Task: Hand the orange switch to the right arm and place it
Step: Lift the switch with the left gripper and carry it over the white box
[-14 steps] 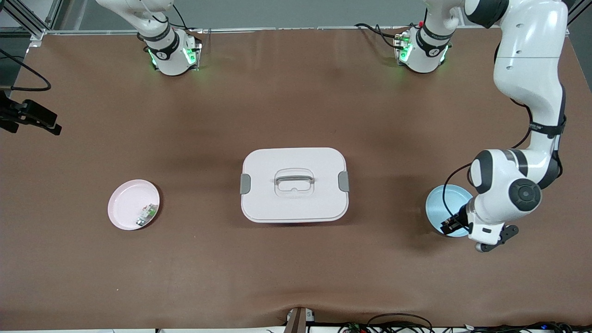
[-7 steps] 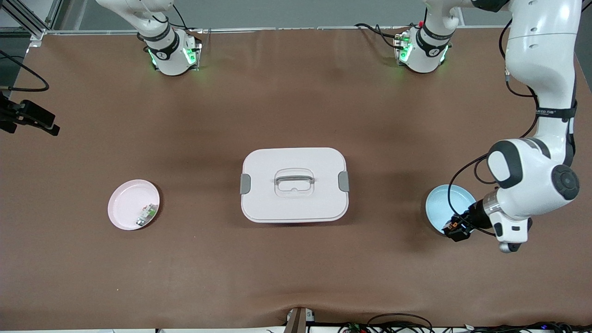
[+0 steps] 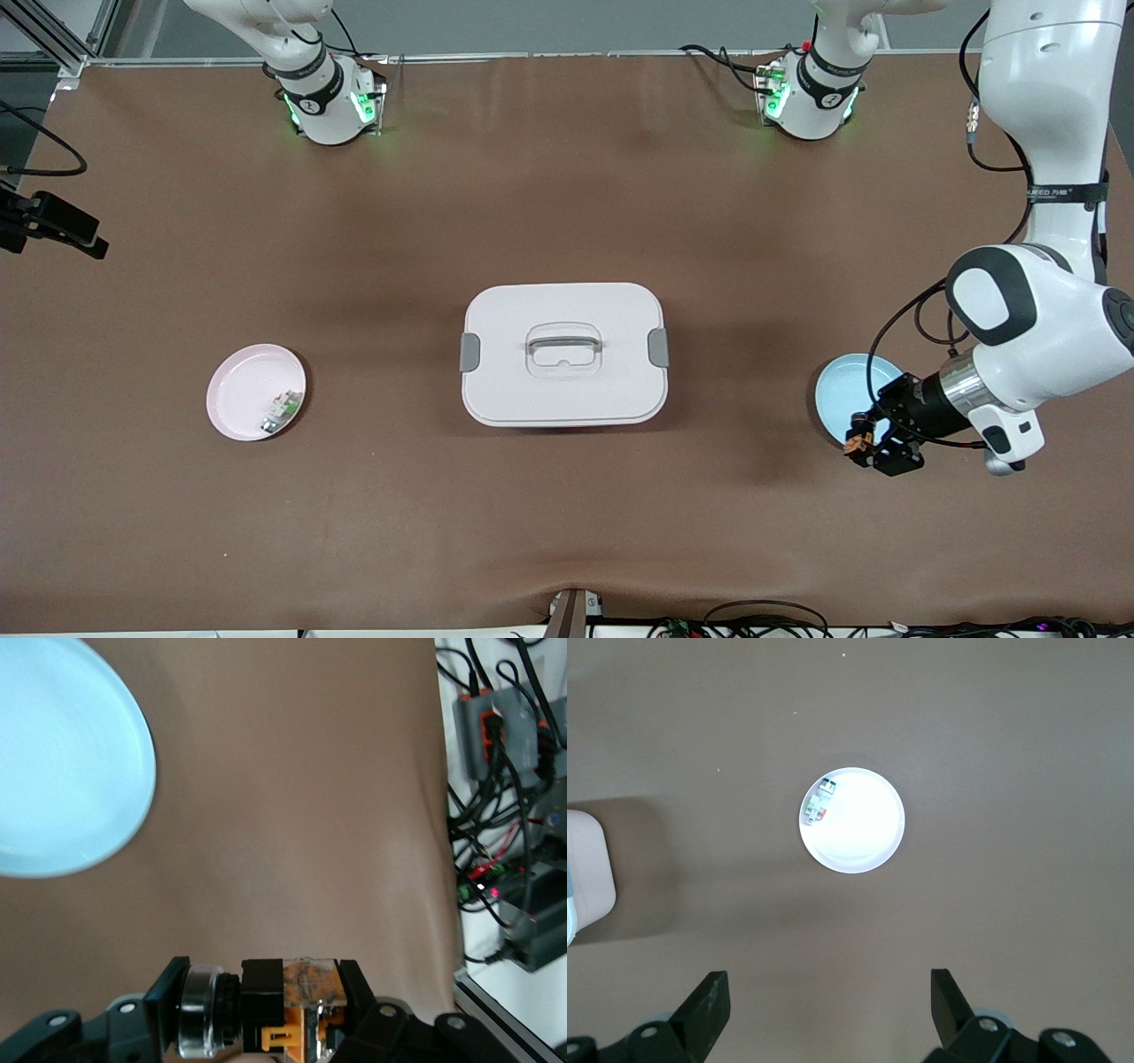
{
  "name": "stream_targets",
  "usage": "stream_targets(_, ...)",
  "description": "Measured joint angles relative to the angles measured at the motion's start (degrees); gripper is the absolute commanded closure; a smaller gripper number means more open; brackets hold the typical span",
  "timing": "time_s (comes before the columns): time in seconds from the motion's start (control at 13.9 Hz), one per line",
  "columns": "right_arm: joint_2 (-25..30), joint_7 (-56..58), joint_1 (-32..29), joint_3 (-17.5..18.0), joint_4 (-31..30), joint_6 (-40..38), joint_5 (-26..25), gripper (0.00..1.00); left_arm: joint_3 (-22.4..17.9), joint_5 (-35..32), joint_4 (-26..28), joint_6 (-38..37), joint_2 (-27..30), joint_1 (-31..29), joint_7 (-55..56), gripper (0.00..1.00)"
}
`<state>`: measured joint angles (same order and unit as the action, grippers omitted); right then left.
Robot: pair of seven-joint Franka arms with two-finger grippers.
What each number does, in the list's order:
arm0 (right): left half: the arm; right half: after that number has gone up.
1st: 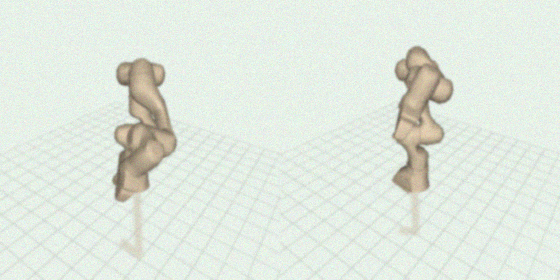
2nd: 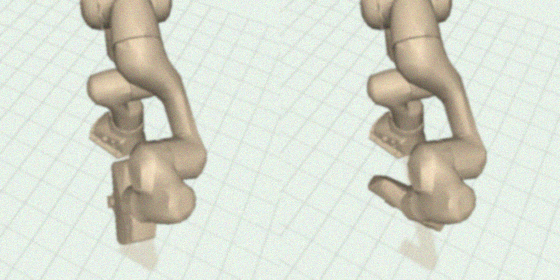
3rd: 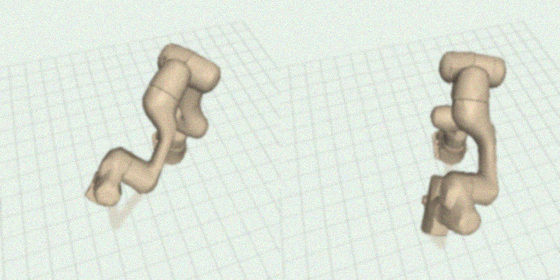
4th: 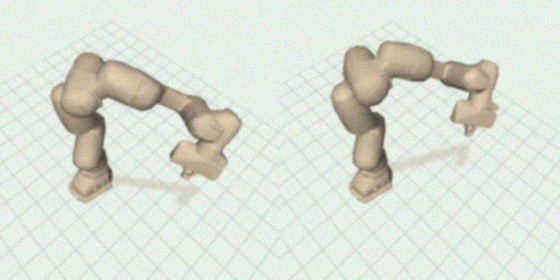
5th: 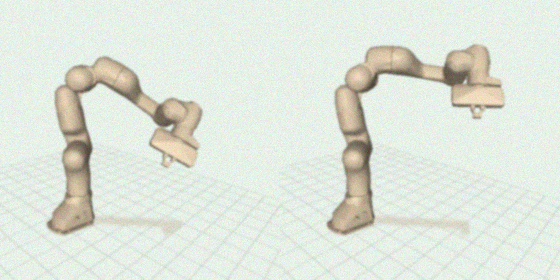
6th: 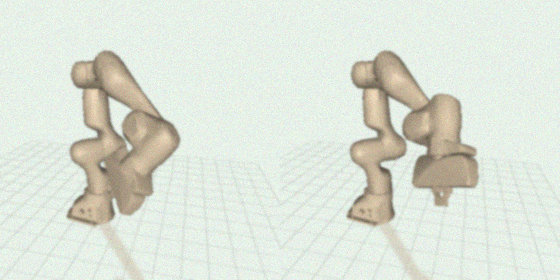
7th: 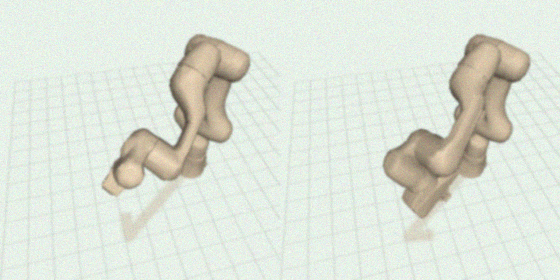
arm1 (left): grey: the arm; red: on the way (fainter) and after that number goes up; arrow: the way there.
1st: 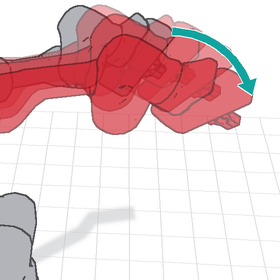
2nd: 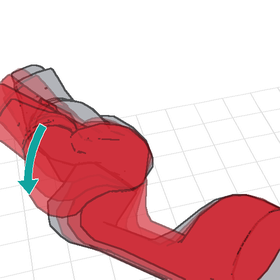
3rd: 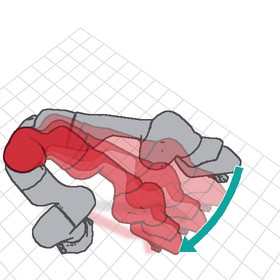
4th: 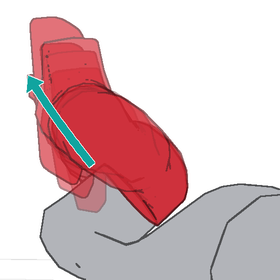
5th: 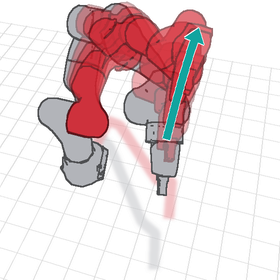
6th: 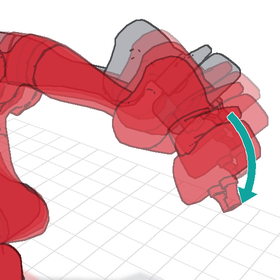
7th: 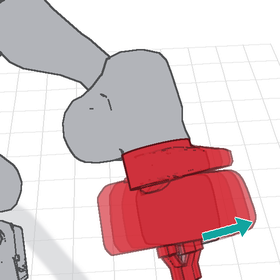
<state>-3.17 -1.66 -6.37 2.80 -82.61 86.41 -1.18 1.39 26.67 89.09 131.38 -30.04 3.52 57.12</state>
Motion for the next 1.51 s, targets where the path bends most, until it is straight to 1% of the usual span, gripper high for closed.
stream_targets(0.29, 0.06, 0.01, -1.21, -0.25, 0.25, -0.07, 0.0, 0.0, 4.51, 0.01, -4.33, 0.0, 0.16, 0.67, 10.93, 0.62)
stream_targets(0.72, 0.06, 0.14, -1.75, -0.25, 0.31, -0.15, 0.0, 0.0, 10.14, 0.02, -7.96, 0.0, 0.17, 1.47, 21.92, 0.61)
stream_targets(0.93, 0.06, 3.62, -2.94, -0.29, 0.37, -1.07, 0.14, 0.0, 13.85, 0.01, -9.49, 0.0, 0.2, 1.7, 26.07, 0.61)
stream_targets(1.08, 0.06, 5.39, -3.9, -0.32, 0.39, -4.01, 1.82, 0.0, 15.0, 0.01, -9.66, 0.01, 0.2, 3.21, 28.35, 0.61)
stream_targets(1.29, 0.06, 5.83, -4.18, -0.31, 0.38, -6.24, 3.59, 0.0, 15.51, 0.02, -10.43, 0.07, 0.98, 6.18, 36.28, 0.61)
stream_targets(1.36, 0.06, 5.94, -4.27, -0.31, 0.35, -6.66, 5.09, 0.0, 15.59, 0.01, -10.55, 0.02, 1.63, 7.43, 39.25, 0.61)
stream_targets(1.51, 0.05, 6.83, -5.05, -0.33, 0.24, -7.66, 11.18, 0.0, 15.65, 0.01, -10.57, 0.45, 2.5, 11.06, 44.01, 0.61)
